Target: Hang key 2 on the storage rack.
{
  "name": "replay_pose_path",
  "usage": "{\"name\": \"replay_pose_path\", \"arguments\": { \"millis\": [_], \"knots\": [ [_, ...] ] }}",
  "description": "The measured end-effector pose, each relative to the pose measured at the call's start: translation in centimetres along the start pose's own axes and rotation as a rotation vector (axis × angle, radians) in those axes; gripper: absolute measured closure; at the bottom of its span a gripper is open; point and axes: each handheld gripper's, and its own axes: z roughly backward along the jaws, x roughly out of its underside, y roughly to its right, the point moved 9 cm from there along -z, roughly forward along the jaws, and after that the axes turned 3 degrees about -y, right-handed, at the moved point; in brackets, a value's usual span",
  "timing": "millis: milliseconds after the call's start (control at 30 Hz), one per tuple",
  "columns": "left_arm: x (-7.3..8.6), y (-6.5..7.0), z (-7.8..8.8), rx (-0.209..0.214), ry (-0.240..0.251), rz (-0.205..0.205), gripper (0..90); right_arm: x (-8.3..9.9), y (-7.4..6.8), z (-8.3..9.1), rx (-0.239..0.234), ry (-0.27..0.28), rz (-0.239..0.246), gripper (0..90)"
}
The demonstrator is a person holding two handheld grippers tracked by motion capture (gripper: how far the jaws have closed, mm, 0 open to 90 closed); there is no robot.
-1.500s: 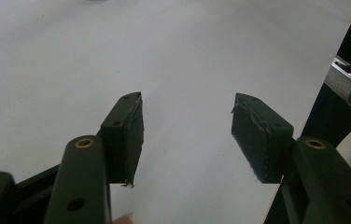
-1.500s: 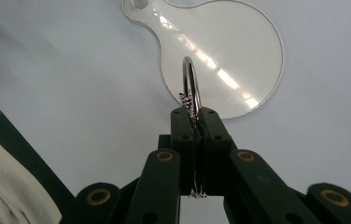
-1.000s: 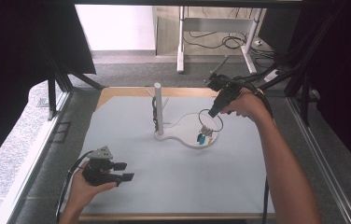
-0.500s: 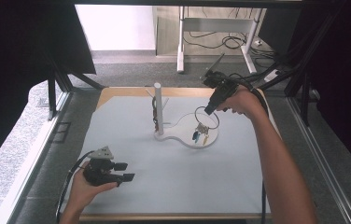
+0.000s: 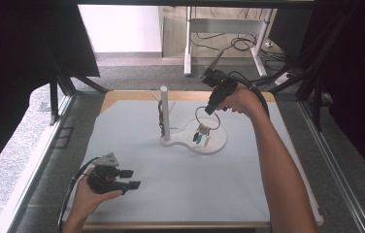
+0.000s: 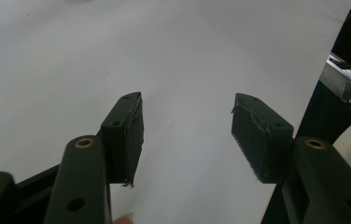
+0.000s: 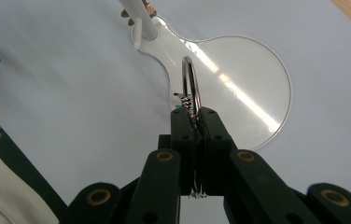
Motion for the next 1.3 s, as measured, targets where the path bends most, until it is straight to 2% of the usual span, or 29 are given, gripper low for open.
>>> {"name": "replay_pose_path", "arguments": {
  "millis": [200, 700, 933, 1300],
  "knots": [
    [0.0, 0.0, 0.1, 0.003, 0.003, 0.002, 44.2, -1.2, 0.1, -0.4, -0.010, 0.014, -0.006, 86.7],
    [0.0, 0.0, 0.0, 0.009, 0.003, -0.003, 44.3, -3.6, 0.0, -1.4, 0.013, 0.015, -0.013, 86.7],
    [-0.1, 0.1, -0.1, 0.012, 0.004, -0.002, 44.3, -4.8, -0.5, -1.9, -0.006, 0.023, -0.014, 86.7],
    [-0.2, 0.0, 0.2, 0.017, 0.015, -0.002, 44.3, -6.2, -0.5, -2.6, 0.013, 0.015, -0.028, 86.7]
  ]
}}
